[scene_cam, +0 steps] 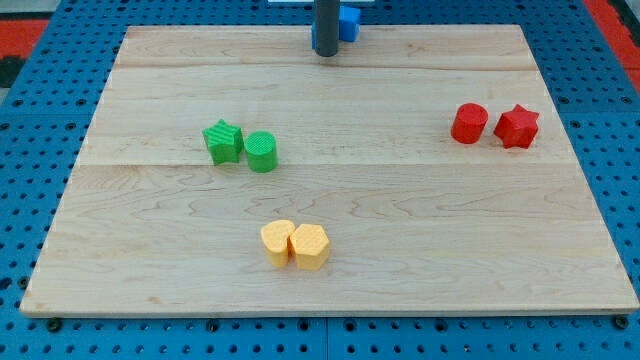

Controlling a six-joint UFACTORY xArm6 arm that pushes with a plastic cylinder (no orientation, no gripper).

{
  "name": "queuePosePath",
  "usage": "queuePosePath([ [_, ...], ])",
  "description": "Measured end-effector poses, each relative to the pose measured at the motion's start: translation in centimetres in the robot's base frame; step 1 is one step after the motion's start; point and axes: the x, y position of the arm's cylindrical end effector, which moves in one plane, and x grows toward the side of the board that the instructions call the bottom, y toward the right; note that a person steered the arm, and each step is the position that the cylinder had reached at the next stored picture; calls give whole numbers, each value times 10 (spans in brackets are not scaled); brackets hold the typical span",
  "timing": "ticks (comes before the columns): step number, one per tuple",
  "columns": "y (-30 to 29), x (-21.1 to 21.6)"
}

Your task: Point your arm towards the bottom center

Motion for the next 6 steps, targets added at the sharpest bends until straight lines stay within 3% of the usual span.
queuePosePath([
  [4,-4,32],
  [5,13,62],
  [6,36,136],
])
